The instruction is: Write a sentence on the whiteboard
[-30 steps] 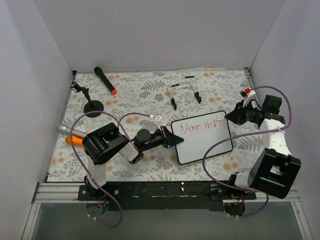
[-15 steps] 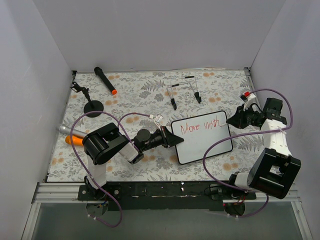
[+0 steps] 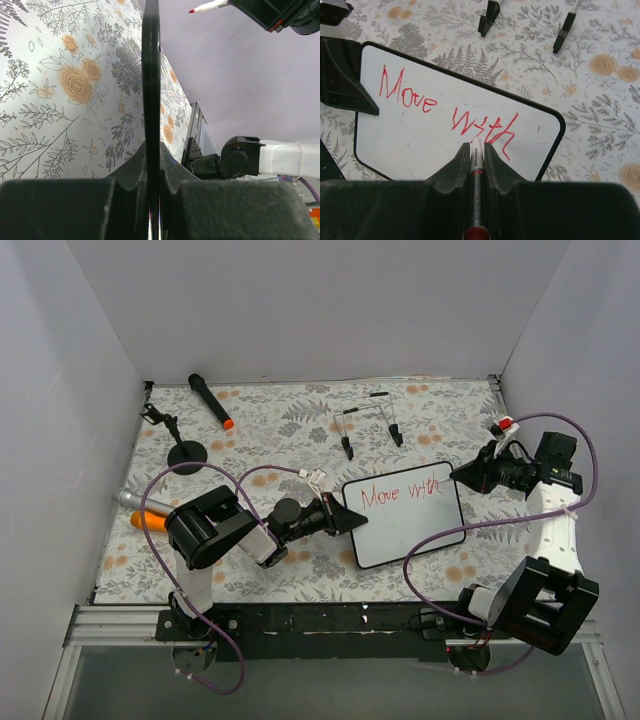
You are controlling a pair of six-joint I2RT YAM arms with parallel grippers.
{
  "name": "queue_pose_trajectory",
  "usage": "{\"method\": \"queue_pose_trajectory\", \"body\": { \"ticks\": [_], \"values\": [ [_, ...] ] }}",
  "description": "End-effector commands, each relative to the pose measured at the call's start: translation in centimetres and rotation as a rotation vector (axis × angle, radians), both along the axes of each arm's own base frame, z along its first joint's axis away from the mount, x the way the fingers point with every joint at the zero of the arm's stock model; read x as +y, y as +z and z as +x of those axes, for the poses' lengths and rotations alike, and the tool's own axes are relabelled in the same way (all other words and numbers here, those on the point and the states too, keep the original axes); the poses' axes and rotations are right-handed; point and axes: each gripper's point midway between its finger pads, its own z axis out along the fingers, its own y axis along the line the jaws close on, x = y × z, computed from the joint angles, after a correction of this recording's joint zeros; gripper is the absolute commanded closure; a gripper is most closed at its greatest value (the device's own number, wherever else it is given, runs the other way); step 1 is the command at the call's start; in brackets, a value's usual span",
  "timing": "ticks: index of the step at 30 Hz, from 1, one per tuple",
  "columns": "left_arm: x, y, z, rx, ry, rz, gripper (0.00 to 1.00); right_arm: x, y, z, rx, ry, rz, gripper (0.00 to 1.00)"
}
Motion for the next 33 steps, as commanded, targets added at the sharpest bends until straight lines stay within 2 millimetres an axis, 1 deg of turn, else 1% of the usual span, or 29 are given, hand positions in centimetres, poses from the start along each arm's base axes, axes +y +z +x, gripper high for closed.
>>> {"method": "queue_pose_trajectory", "body": {
  "ticks": [1, 5, 6, 8, 12, 15, 18, 24, 33],
  "values": [
    [-0.5, 2.0, -0.4, -0.082, -0.028, -0.053, 1.0, 2.1, 2.6, -1.6, -0.098, 0.098, 0.078, 0.99],
    [-0.4, 2.2, -0.2, -0.068, -0.013, -0.052, 1.0, 4.2, 3.4, -3.2, -0.116, 0.198, 0.143, 0.99],
    [-0.4, 2.3, -0.1, -0.066, -0.007, -0.053, 1.0, 5.1, 3.3, -3.8, -0.115, 0.236, 0.147, 0.99],
    [-0.1, 2.4, -0.1, -0.06, 0.011, -0.054, 1.0, 6.0, 3.4, -4.5, -0.124, 0.275, 0.15, 0.99],
    [0.4, 2.5, -0.1, -0.047, 0.036, -0.065, 1.0, 8.1, 2.7, -5.9, -0.143, 0.361, 0.133, 0.99],
    [0.3, 2.9, 0.1, -0.047, 0.047, -0.073, 1.0, 9.2, 2.6, -6.4, -0.147, 0.406, 0.131, 0.99],
    [-0.1, 3.2, 0.4, -0.046, 0.047, -0.08, 1.0, 9.7, 2.8, -6.7, -0.159, 0.432, 0.139, 0.99],
    [-0.8, 3.3, 0.2, -0.037, 0.036, -0.081, 1.0, 10.0, 2.8, -6.9, -0.174, 0.459, 0.136, 0.99],
    [-1.1, 3.4, 0.1, -0.031, 0.039, -0.066, 1.0, 10.3, 3.0, -6.6, -0.202, 0.484, 0.117, 0.99]
  ]
}}
